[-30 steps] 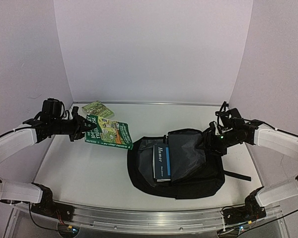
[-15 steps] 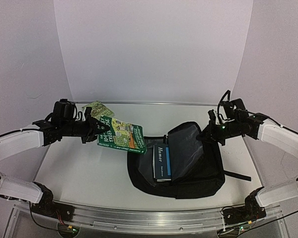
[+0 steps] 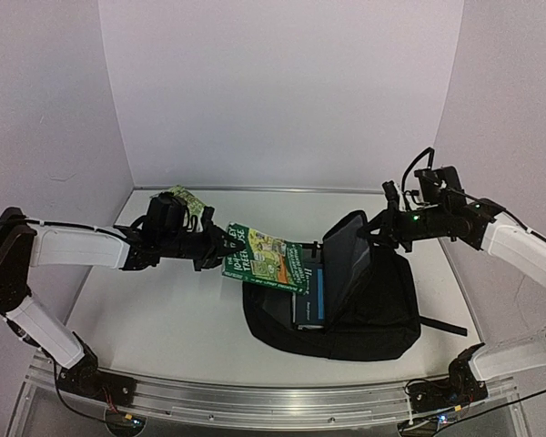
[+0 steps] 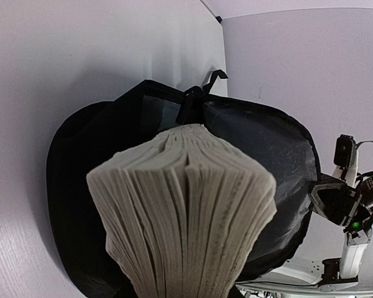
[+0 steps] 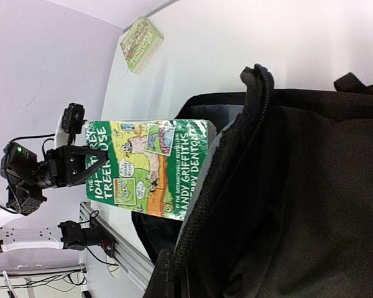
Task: Pack the student bag
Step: Place the book in the student bag.
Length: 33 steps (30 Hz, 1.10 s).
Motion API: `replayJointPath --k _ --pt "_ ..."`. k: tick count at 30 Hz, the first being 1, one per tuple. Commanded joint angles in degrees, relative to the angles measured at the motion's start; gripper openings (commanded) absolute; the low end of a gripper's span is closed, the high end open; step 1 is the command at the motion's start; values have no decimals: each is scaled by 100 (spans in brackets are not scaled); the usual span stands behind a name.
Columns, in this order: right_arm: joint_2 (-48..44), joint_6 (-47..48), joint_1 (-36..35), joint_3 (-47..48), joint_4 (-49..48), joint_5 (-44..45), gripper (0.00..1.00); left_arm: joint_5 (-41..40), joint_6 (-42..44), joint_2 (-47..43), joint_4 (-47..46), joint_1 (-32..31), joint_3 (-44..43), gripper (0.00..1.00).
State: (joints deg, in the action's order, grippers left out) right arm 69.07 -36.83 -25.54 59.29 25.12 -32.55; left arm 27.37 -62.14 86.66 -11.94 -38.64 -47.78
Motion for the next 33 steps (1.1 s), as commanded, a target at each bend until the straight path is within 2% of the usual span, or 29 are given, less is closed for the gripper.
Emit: replayJointPath --k 1,6,13,17,26,33 --pt "-209 -101 14 304 -560 -134 0 252 -153 384 -1026 -286 -563 0" --pt "-216 -68 15 445 -628 -181 0 110 -6 366 -1165 -474 -569 0" --pt "-287 -42 14 592 -689 -207 0 -696 667 -599 -576 -584 -526 0" --pt "-331 -61 15 575 -709 -199 0 -635 816 -752 -167 -584 -700 0" --pt "-407 -130 16 605 -860 -252 0 237 340 489 -1214 -780 -1024 0" --pt "-496 -155 14 639 -884 -276 0 85 588 1258 -1006 -882 -1273 0"
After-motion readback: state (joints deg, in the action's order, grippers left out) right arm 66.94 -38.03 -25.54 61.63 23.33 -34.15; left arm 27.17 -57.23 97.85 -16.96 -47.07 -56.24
